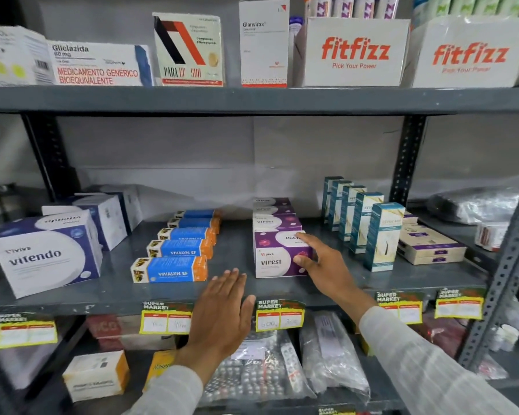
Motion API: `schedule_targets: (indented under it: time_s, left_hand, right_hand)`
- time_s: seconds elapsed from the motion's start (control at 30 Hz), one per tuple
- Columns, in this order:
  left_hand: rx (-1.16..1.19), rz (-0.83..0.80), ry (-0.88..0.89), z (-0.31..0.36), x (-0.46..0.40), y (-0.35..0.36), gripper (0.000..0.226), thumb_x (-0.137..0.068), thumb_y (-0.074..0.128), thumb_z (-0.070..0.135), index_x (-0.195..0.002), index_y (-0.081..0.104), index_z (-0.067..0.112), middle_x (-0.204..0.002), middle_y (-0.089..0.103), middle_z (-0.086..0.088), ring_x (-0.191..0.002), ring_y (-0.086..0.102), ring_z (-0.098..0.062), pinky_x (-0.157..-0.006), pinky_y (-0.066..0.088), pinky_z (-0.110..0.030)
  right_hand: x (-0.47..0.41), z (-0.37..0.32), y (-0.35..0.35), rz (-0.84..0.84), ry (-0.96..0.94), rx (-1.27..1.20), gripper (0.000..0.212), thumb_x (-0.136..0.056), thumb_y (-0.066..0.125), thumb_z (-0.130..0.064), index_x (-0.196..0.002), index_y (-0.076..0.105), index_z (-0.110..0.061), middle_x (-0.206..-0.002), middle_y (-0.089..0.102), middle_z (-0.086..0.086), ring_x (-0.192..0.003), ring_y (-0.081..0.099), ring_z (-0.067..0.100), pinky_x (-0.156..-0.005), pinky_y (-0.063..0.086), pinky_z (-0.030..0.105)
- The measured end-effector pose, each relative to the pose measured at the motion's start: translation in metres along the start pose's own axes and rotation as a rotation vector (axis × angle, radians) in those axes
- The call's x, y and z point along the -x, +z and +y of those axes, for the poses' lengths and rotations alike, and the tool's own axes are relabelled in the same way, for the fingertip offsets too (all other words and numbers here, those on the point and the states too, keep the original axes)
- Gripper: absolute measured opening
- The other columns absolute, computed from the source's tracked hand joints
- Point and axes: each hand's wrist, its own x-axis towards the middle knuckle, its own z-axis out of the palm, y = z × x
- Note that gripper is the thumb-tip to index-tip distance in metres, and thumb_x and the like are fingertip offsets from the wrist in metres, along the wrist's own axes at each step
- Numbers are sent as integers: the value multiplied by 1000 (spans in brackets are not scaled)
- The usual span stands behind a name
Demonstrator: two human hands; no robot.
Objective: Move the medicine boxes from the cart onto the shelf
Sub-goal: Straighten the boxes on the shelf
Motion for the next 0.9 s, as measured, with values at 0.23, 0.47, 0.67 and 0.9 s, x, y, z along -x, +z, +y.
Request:
schedule_targets:
  time_s: [0.23,0.47,0.67,0.9]
  left_hand:
    - [-20,1,-5,1,-1,-1,65,-104,20,53,-155,37,17,-164,37,-4,-153,28,-19,-124,6,-33]
    - [26,-39,1,2,0,-6,64,-105,23,53,-156,36,17,-165,34,-4,-154,25,-18,-128,12,-36]
    - [248,139,-73,-24,25,-57,46,-104,41,41,-146,53,25,-151,55,6,-141,47,-10,-114,40,-31]
    - [56,218,-296,-153,65,-85,51,-98,39,37,-136,61,12,-141,64,-14,-134,56,-31,-107,48,-48]
  right_hand:
    - [12,-6,2,27,-22,108,72,-85,51,-62,-149,47,-27,-130,64,-7,-108,63,13,-97,57,35]
    - [16,-11,-2,-28,-12,69,73,-91,56,-56,-154,35,-27,-146,56,-2,-125,58,14,-103,53,34]
    - [23,-45,8,297,-202,232,55,-98,61,-34,-147,42,-18,-146,48,4,-130,50,15,-100,41,22]
    - [14,-119,92,11,-421,213,32,-94,66,-25,-126,65,-21,-123,65,-3,-111,61,12,-99,50,26]
